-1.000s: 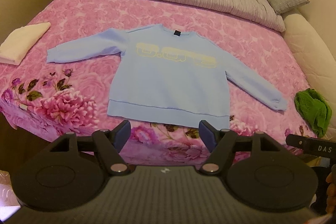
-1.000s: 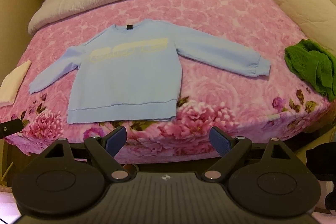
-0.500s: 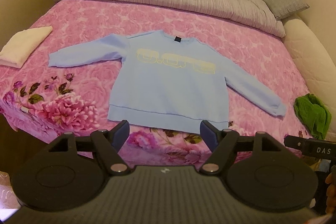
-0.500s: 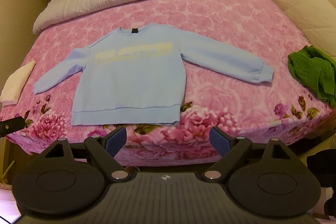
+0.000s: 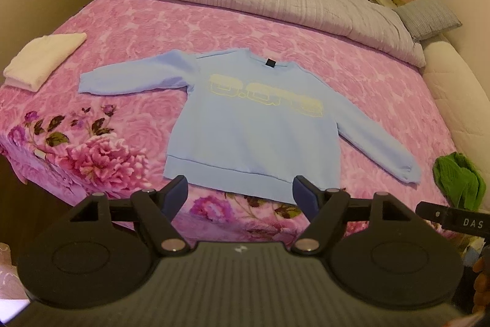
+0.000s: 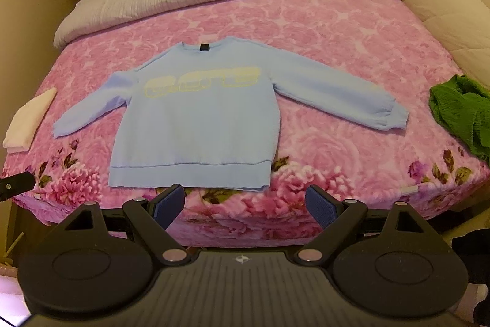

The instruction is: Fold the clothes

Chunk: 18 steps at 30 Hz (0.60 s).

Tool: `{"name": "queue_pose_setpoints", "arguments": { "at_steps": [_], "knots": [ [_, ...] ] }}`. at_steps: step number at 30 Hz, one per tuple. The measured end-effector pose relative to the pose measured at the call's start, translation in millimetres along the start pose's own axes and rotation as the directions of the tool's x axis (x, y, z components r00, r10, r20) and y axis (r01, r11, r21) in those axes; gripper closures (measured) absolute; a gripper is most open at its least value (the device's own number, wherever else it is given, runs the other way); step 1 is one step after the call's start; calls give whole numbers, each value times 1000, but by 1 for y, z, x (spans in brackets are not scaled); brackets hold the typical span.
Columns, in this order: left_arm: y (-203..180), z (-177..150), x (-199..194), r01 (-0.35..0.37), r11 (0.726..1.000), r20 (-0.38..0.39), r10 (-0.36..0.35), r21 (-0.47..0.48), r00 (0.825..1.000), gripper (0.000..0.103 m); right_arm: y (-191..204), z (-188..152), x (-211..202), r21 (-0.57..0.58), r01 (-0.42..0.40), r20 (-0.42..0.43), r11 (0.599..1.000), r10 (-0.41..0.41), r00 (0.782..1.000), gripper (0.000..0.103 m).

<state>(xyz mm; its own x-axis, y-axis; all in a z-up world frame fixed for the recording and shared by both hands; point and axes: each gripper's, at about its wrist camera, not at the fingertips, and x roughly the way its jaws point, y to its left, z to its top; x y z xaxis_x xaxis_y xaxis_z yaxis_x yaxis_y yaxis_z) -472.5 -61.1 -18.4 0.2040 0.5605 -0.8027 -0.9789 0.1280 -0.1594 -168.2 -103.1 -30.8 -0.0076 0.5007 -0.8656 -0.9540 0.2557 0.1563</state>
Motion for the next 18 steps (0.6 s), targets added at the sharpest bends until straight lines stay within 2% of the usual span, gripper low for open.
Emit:
{"name": "queue_pose_setpoints", "arguments": {
  "at_steps": [8, 13, 18],
  "knots": [
    [51, 34, 43, 72, 988, 5, -72, -137, 997, 29, 7, 27, 41, 29, 3, -47, 1000, -2, 999, 15],
    [94, 73, 102, 127, 958, -10, -134, -256, 991, 29, 7, 55, 87, 110, 15, -81, 994, -6, 997, 15],
    [146, 117, 175, 130, 927, -57, -160, -352, 986, 30, 0, 91, 140, 265, 76, -120, 961, -45, 992, 15]
  ]
}}
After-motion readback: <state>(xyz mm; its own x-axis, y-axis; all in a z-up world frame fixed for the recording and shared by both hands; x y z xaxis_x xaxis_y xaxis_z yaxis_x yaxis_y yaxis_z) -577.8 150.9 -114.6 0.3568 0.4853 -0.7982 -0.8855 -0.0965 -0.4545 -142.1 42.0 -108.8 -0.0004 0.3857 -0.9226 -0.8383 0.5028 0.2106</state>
